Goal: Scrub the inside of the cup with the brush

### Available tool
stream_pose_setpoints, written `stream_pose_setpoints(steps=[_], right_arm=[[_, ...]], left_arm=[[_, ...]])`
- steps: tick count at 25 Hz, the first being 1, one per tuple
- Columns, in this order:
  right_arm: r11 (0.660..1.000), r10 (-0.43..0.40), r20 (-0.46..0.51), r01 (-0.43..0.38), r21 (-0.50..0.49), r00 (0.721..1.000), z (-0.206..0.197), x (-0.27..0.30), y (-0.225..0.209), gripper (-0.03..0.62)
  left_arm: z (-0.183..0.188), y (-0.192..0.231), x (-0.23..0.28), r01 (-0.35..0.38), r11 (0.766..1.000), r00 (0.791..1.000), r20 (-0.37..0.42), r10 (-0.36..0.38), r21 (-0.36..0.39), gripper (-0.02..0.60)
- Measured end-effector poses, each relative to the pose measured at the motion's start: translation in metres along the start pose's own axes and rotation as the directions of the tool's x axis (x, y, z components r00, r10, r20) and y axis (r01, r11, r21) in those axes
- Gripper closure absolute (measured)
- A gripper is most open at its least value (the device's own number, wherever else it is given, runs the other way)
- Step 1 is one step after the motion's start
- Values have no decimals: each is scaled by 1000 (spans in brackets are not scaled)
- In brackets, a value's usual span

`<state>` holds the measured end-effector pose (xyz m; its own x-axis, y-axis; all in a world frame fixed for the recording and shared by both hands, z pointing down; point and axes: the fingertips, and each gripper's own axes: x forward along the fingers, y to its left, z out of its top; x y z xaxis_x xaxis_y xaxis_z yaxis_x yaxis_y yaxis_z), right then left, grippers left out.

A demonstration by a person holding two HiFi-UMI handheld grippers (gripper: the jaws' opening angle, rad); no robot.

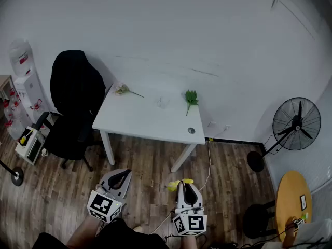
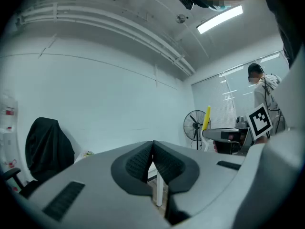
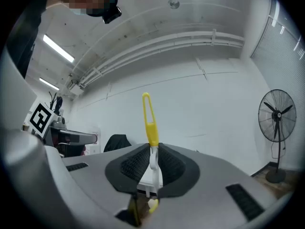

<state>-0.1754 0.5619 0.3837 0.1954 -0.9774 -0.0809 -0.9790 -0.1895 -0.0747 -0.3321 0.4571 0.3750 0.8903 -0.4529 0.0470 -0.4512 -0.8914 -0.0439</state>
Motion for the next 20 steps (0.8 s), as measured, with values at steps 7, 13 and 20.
stream_pose_setpoints(steps=[7, 13, 20], right_arm=[[1000, 13, 9, -13, 3, 1000, -2, 6, -6, 526], [1000, 9, 13, -9, 8, 1000, -7, 26, -19, 526], [1000, -12, 1, 12, 9, 1000, -20, 81, -53, 526]], left_arm=[[3, -8, 16, 7, 1000, 1000, 7, -7, 12, 558], [2, -1, 45, 25, 999, 1000, 4, -25, 22, 557], [-3, 22, 114, 55, 998, 998, 0, -55, 19, 557]])
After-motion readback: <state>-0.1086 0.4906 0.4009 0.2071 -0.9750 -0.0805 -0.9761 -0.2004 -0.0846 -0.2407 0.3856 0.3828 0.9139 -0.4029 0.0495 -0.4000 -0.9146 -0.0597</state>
